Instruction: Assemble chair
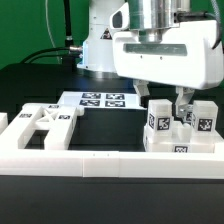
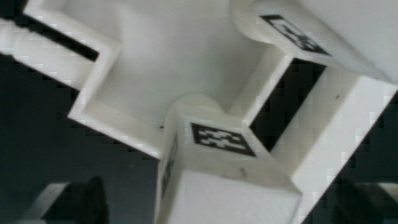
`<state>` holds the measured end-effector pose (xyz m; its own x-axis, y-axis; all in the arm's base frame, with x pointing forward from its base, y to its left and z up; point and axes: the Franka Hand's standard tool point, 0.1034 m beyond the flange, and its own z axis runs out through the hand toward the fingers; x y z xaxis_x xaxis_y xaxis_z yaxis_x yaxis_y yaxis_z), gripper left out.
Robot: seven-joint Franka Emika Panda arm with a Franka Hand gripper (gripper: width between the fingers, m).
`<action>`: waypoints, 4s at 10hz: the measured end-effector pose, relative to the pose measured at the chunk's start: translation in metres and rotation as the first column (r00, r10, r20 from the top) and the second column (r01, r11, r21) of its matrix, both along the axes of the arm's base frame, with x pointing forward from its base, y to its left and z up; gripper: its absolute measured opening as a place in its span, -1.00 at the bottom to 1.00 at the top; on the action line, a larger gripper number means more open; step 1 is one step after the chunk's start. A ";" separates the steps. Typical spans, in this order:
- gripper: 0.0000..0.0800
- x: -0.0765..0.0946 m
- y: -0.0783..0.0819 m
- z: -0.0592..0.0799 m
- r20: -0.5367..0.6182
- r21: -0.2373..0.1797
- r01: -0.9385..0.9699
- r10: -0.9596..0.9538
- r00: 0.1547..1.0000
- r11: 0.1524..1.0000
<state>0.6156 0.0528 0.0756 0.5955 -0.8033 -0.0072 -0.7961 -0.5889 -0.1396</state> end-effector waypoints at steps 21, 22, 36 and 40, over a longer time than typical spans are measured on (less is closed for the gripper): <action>-0.29 0.000 -0.001 -0.004 -0.004 -0.096 -0.492 0.494 0.870 0.865; -0.28 -0.001 -0.001 -0.004 -0.005 -0.084 -0.396 0.397 0.918 0.914; 0.60 -0.002 0.000 -0.007 -0.020 -0.050 -0.166 0.165 0.986 0.985; 0.62 0.001 -0.003 -0.005 -0.008 -0.093 -0.557 0.559 0.829 0.825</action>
Offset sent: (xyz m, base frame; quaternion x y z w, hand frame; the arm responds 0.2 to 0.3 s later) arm 0.0063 -0.0001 0.0016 -0.0720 0.0067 -0.3277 0.9420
